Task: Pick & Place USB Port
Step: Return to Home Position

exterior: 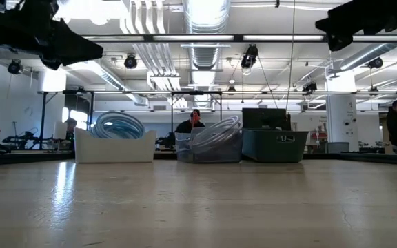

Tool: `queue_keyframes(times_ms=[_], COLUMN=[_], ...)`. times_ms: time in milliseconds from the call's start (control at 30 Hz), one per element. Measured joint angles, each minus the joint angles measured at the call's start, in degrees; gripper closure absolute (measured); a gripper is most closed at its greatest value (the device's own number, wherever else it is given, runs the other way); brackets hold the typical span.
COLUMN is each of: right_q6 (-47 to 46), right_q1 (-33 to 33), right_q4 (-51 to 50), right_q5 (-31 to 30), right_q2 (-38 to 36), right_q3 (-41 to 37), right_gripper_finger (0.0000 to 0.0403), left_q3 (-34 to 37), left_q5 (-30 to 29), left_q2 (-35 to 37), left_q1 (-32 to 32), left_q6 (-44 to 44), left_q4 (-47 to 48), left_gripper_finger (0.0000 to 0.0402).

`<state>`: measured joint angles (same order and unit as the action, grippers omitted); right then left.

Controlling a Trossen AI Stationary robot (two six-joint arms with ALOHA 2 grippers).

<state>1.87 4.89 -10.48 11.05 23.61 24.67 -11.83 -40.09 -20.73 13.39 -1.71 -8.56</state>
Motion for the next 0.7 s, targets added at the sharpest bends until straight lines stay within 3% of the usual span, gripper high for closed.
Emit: queue_keyframes(times_ms=[700], right_q6=[-5.27], right_q1=[0.00], right_q4=[3.38], right_q5=[-0.05], right_q2=[-17.00], right_q3=[-9.26], right_gripper_finger=[0.0252], left_q3=[8.19], left_q5=[0.54], left_q2=[17.07], left_q1=[-0.02], left_q6=[-3.07], left_q4=[1.03], left_gripper_finger=[0.0238])
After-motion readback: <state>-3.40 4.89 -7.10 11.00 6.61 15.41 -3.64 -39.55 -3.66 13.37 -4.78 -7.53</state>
